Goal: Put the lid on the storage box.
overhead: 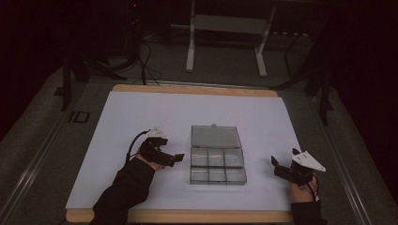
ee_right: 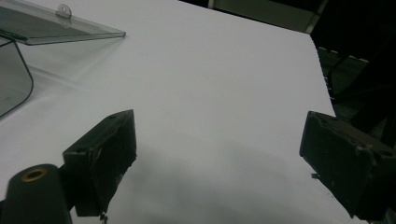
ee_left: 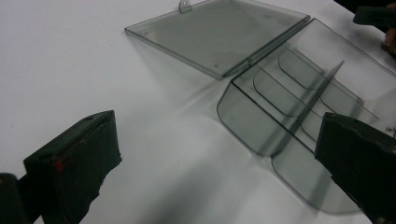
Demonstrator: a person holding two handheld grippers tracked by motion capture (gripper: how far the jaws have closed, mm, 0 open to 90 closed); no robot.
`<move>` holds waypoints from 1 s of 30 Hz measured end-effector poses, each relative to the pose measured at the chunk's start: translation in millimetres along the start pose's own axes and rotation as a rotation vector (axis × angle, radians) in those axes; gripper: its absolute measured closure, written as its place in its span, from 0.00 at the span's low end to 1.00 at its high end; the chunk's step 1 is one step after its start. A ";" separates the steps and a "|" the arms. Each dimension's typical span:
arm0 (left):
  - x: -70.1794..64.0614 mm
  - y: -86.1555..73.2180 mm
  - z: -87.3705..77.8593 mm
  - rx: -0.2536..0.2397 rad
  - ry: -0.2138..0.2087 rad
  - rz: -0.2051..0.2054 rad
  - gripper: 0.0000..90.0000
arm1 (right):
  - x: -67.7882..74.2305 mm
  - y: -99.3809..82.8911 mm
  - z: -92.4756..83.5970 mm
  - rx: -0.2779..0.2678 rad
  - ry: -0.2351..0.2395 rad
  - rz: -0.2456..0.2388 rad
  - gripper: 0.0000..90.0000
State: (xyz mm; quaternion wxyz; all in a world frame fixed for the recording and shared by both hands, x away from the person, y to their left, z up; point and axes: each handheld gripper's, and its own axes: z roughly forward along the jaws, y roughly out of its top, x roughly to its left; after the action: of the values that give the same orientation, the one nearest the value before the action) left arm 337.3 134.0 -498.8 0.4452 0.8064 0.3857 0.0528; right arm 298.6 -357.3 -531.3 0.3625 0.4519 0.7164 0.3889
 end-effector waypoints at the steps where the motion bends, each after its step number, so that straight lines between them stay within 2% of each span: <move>1: 0.1 2.4 1.7 -0.003 -0.004 -0.004 0.01 | 0.1 0.0 -0.1 0.000 -0.001 0.000 0.12; 7: 4.0 17.3 13.5 -0.012 -0.006 -0.033 0.02 | 0.2 0.0 0.4 0.001 -0.001 -0.004 0.14; 12: 3.1 29.1 23.5 -0.015 0.007 -0.032 0.02 | 0.0 0.0 0.4 0.003 0.000 0.003 0.14; 20: 0.9 44.9 43.6 0.015 0.023 -0.028 0.02 | -0.1 0.0 0.4 0.001 0.004 0.001 0.14; 24: 2.0 49.5 49.4 0.011 0.023 -0.045 0.03 | -0.1 0.0 0.5 0.002 0.003 0.000 0.14; 27: 4.3 55.0 57.7 0.003 0.024 -0.090 0.06 | 0.6 0.1 0.8 0.007 0.001 -0.001 0.14; 29: 4.3 55.0 57.7 0.003 0.024 -0.090 0.06 | 0.6 0.1 0.8 0.006 0.002 -0.003 0.14; 30: 4.0 57.2 64.4 0.026 0.030 -0.113 0.08 | 0.4 0.0 0.6 0.005 0.003 -0.001 0.14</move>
State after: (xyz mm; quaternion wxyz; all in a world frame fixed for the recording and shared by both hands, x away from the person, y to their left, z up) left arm 400.6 75.6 -495.0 0.4313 0.7881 0.4378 0.0347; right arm 299.0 -356.8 -531.6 0.3606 0.4516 0.7181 0.3878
